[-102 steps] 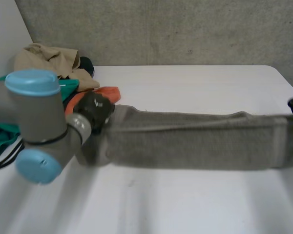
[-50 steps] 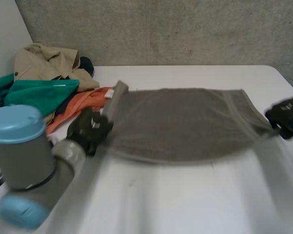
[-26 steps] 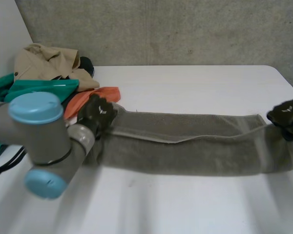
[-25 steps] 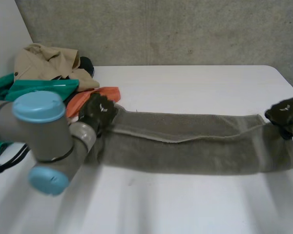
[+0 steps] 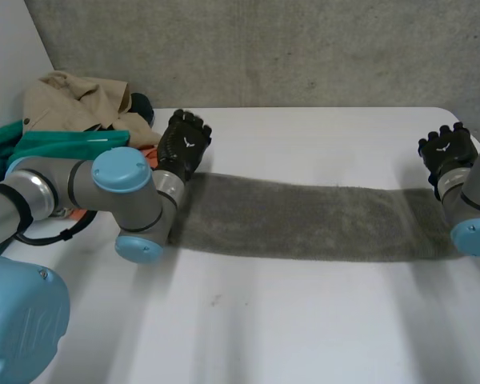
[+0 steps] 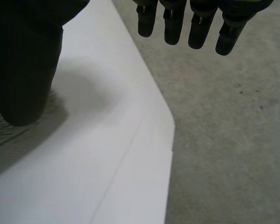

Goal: Fold the laundry.

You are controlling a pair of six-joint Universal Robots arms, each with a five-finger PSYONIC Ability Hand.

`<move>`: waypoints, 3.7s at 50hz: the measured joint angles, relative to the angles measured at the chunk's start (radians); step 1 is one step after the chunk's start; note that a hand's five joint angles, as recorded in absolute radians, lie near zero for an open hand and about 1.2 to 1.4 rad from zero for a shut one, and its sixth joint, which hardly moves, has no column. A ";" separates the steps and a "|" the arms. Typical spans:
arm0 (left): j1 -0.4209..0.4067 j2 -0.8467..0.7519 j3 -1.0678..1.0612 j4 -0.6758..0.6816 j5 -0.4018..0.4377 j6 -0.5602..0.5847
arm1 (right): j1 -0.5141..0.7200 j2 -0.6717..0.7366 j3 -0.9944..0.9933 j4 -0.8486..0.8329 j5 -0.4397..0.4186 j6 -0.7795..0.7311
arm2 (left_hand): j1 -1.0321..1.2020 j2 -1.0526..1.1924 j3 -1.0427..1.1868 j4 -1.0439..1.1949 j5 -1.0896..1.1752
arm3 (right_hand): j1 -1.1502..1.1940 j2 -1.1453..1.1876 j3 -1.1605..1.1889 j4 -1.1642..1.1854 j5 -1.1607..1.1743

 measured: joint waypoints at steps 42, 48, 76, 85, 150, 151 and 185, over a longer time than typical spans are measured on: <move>-0.030 0.547 -0.634 0.081 -0.082 -0.301 | -0.241 -0.274 0.510 -0.016 -0.273 0.076 | -0.032 -0.095 -0.092 -0.092 -0.076 | 0.894 0.968 0.972 0.975 0.918; -0.025 0.583 -0.655 0.078 -0.084 -0.299 | -0.357 -0.339 0.484 -0.079 -0.220 -0.064 | -0.032 -0.095 -0.092 -0.092 -0.076 | 0.894 0.968 0.973 0.977 0.918; -0.014 0.658 -0.752 0.084 -0.084 -0.324 | 0.409 -0.263 0.404 -0.155 -0.637 -0.227 | -0.031 -0.095 -0.092 -0.092 -0.076 | 0.844 0.894 0.913 0.912 0.882; -0.035 0.646 -0.730 0.088 -0.083 -0.325 | 0.467 -0.239 0.406 -0.142 -0.458 -0.164 | -0.031 -0.095 -0.092 -0.092 -0.076 | -0.003 -0.002 -0.004 -0.005 0.003; -0.251 0.381 -0.213 -0.012 -0.089 -0.573 | 0.137 -0.550 0.474 0.037 -0.472 0.696 | -0.031 -0.095 -0.092 -0.092 -0.076 | 0.008 0.003 -0.002 -0.004 0.001; -0.256 0.366 -0.197 -0.022 -0.085 -0.575 | 0.134 -0.551 0.469 0.044 -0.468 0.708 | -0.031 -0.095 -0.092 -0.092 -0.076 | 0.008 0.003 -0.002 -0.004 0.001; -0.381 0.105 -0.047 -0.527 -0.333 -0.636 | 0.174 -0.177 0.180 0.445 -0.387 0.429 | -0.031 -0.095 -0.092 -0.092 -0.075 | 0.000 0.003 -0.002 -0.004 0.001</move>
